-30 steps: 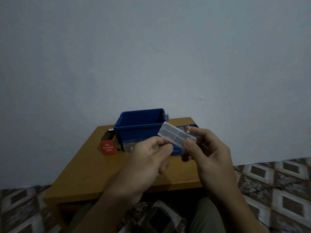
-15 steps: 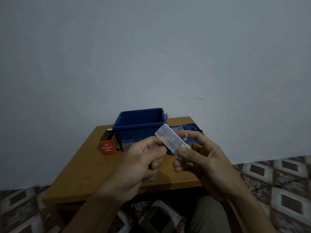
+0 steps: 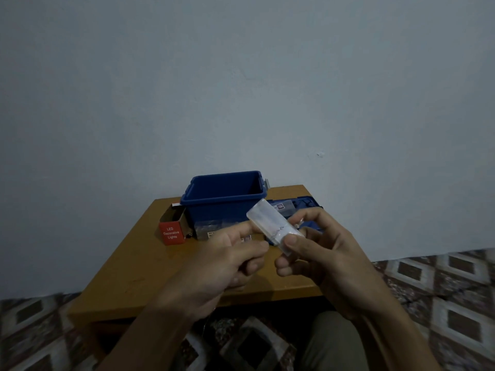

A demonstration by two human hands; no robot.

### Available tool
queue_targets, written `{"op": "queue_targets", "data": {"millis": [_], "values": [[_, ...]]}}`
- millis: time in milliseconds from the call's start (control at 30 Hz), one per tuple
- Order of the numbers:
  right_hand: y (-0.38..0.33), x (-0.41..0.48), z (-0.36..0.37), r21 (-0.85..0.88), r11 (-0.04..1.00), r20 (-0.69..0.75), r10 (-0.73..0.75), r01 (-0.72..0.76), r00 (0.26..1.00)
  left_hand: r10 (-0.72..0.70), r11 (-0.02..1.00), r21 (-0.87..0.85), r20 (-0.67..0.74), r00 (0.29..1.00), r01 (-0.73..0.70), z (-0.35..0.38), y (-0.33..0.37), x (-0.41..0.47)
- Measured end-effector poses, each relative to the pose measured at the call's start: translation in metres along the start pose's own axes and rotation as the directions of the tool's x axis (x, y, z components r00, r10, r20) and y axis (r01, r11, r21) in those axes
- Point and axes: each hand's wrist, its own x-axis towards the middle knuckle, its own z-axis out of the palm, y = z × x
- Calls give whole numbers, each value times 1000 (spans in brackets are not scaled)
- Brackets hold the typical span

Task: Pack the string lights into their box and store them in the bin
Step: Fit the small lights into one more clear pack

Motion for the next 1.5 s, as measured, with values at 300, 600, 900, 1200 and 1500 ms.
{"op": "queue_targets", "data": {"millis": [300,600,900,1200,1500], "values": [[4,2,-1,-59,998,-39,-36,34,999,37,997,73,-55,998,-33,3,-2,2],[8,4,-3,-61,996,-85,-68,63,994,60,981,190,-56,997,-49,0,-7,2],[2,3,-6,82,995,-76,-44,50,996,-21,949,307,-156,988,69,-7,-18,7],[0,-4,-13,-10,998,310,63,-63,949,-125,980,149,-50,991,132,-21,-1,16],[-9,-9,-14,-565,825,180,108,13,978,40,728,685,-93,995,34,-6,43,14]]}}
